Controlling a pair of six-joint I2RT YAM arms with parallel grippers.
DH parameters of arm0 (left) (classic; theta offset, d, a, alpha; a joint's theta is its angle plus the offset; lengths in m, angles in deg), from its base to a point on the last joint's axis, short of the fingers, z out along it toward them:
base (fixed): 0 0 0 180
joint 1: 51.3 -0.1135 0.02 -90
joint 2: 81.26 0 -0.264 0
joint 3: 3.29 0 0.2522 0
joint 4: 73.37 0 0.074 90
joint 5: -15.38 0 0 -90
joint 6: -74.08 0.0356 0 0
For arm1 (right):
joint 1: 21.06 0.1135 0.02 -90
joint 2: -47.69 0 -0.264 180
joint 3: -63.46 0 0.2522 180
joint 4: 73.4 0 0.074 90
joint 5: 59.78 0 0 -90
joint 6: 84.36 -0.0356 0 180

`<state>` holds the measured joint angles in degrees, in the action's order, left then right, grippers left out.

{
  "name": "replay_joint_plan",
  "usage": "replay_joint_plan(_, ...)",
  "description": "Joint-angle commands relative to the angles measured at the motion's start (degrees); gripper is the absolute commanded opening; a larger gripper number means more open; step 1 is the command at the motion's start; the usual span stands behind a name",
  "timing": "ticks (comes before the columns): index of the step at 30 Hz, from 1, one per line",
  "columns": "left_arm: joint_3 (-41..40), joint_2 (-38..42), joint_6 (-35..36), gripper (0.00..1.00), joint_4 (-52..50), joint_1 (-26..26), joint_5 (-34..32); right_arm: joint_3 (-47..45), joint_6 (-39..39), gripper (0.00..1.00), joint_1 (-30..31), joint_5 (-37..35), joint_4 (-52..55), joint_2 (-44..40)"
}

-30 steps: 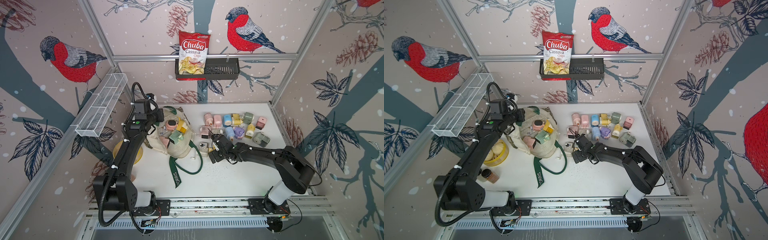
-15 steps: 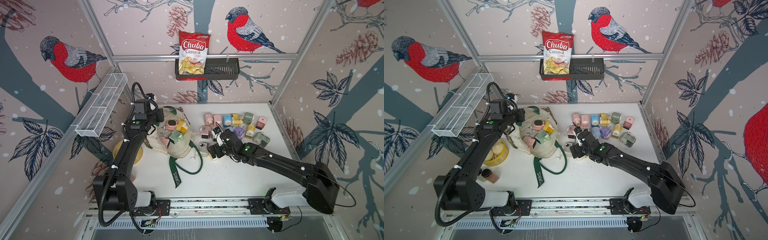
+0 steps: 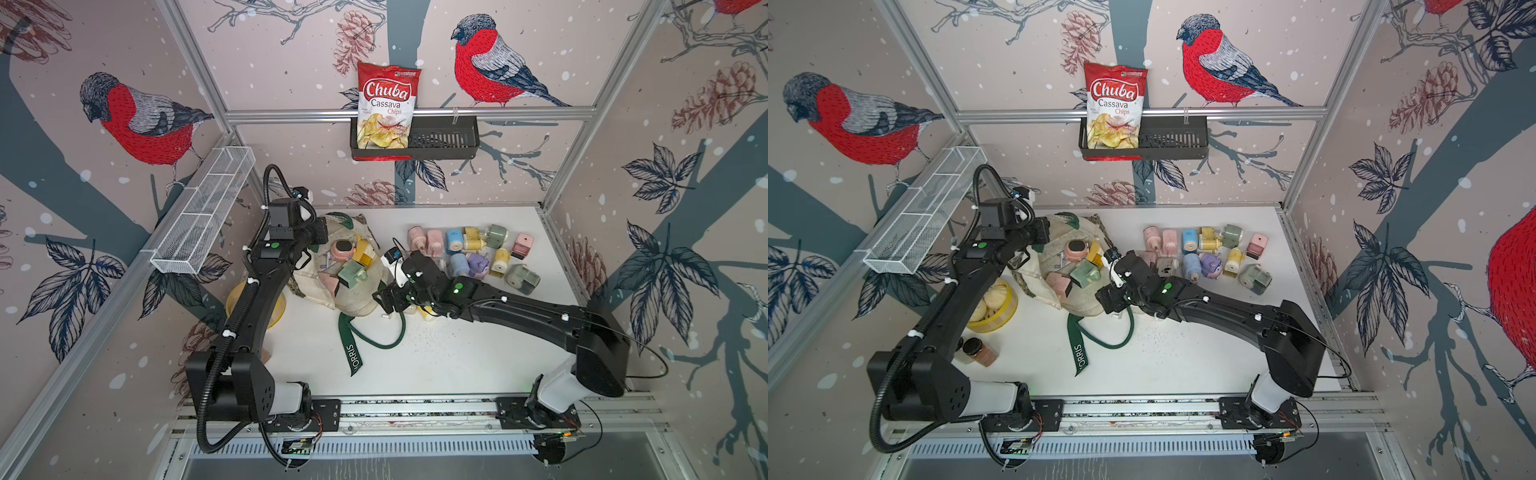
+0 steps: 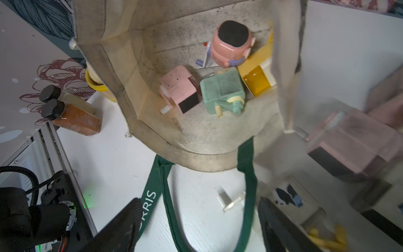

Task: Take out the pencil sharpeners from the tote bags
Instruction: Pick up the pencil sharpener from the canvas bag.

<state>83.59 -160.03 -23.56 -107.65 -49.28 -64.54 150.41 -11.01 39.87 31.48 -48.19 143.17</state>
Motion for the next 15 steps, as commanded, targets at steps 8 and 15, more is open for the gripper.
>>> replay_joint_plan(8, 0.1, 1.1, -0.2, 0.00, 4.7, 0.0, -0.2, 20.7, 0.3, 0.94, 2.8, -8.3, 10.5, 17.3)
replay_joint_plan(15, 0.1, 1.0, -0.2, 0.00, 4.8, -0.1, -0.1, 32.0, 3.2, 0.97, 2.3, -10.6, 14.0, 26.7)
